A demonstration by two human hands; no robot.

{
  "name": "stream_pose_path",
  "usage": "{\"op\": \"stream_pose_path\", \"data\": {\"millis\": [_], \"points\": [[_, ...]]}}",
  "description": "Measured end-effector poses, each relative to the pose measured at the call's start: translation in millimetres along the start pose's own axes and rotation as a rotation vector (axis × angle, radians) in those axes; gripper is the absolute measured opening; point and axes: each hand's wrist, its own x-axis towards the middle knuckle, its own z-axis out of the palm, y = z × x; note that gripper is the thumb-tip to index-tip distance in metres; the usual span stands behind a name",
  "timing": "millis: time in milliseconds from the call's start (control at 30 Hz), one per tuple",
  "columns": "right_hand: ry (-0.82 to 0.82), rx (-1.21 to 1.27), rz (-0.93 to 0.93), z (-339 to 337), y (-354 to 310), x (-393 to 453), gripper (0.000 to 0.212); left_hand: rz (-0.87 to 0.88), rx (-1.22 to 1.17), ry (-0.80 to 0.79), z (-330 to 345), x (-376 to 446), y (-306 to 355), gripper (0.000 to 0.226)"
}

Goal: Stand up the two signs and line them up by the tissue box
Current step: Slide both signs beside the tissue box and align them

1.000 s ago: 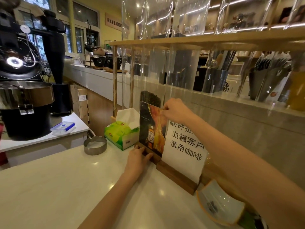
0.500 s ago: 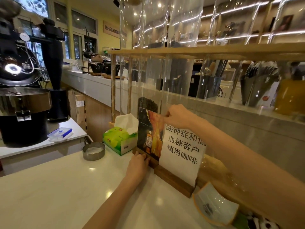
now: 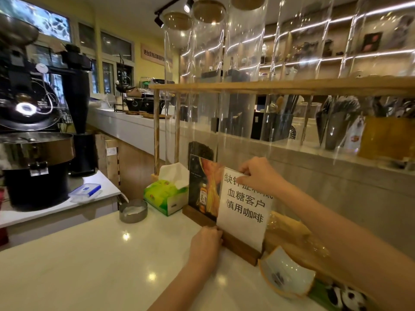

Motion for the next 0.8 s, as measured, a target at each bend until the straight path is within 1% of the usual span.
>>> {"op": "stream_pose_path", "data": {"millis": [100,200,400,467,500,533,567,633,700,733,800], "points": [[0.02,-0.002,0.008,0.4,1.3,1.5,0.023,0.009,0.062,-0.011,-0.3,1.6,0.5,0.028],[0.037,0.005,0.002,1.2,3.6,2.6,0.022,0.028,0.055,-0.019,1.1,2.5,1.5,0.028],[0.054,0.013,0.011,4.0,6.0,3.8,0.02,0.057,0.055,0.071,4.6,1.1,2.3,0.027],[0.063,0.012,0.013,4.0,6.1,4.2,0.02,0.061,0.081,0.093,3.3,-0.5,4.1,0.022],[0.067,0.008,0.014,4.5,6.5,4.4,0.02,0.069,0.095,0.099,2.1,-0.5,4.8,0.014],[0.071,0.003,0.013,4.8,6.9,4.6,0.02,0.087,0.105,0.063,0.4,-0.5,4.9,0.007],[0.075,-0.001,0.01,4.9,7.3,4.9,0.021,0.099,0.132,0.033,3.2,1.9,4.1,0.013],[0.081,-0.004,0.008,5.0,7.9,4.8,0.021,0.083,0.161,0.068,10.4,6.2,1.7,0.02],[0.083,-0.007,0.009,4.8,8.3,4.8,0.022,0.063,0.108,0.068,11.0,4.8,2.2,0.012],[0.085,-0.011,0.008,4.6,8.2,4.9,0.022,0.062,0.093,0.044,9.6,3.4,3.8,0.006],[0.089,-0.015,0.007,4.4,8.3,5.1,0.023,0.049,0.144,0.044,9.6,5.5,4.2,0.013]]}}
